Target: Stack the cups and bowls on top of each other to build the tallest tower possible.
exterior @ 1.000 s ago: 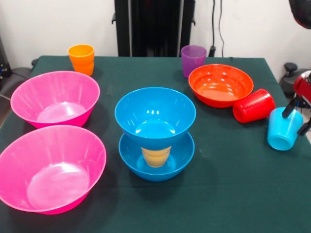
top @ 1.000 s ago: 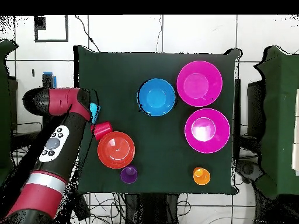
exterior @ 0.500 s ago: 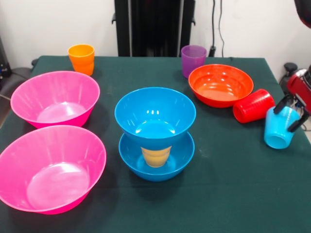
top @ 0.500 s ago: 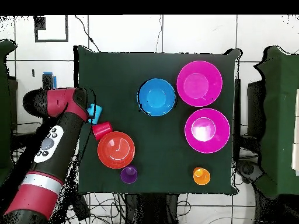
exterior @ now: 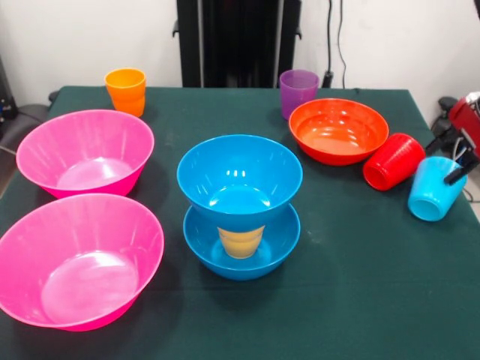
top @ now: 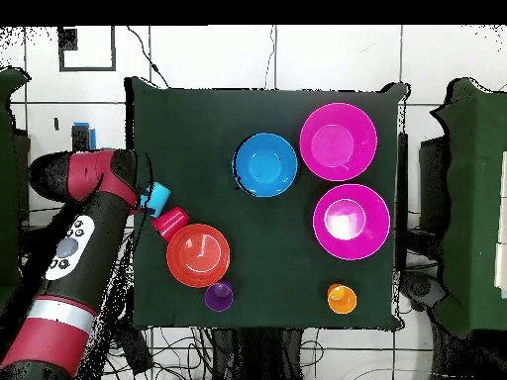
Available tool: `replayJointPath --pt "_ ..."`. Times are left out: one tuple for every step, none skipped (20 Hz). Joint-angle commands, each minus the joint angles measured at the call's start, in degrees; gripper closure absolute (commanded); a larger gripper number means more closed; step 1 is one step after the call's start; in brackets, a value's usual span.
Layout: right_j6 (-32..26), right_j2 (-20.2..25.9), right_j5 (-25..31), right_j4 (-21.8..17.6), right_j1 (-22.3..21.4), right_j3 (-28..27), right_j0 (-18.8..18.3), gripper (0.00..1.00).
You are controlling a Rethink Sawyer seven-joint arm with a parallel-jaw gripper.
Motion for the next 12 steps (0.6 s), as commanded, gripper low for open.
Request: replayJointPath --pt "7.8 2.9 6.7 -2.9 1.2 -2.8 0.9 0.00" --pt "7.9 3.1 6.5 -2.6 1.4 -2.8 0.8 0.00" --pt "7.9 3.4 6.0 -2.4 1.4 -2.7 0.8 0.00" --pt "8.0 3.6 5.5 -2.1 1.5 -2.5 0.8 0.00" --pt "8.0 3.8 5.2 -2.0 1.6 -2.5 0.8 0.00" --pt "8.6 3.9 4.9 -1.7 1.9 -2.8 1.0 0.00" --pt "8.7 3.8 4.9 -1.7 2.0 -3.0 0.9 0.00" --pt "9.0 3.9 4.7 -1.6 2.2 -3.1 1.0 0.00" --pt "8.9 3.9 4.6 -1.5 2.2 -3.2 0.8 0.00" --pt "9.1 4.1 4.3 -1.4 2.2 -3.1 0.9 0.00" --pt "9.1 4.3 4.0 -1.3 2.2 -3.0 0.9 0.00" --pt "9.1 4.6 3.7 -1.1 2.2 -2.7 0.8 0.00"
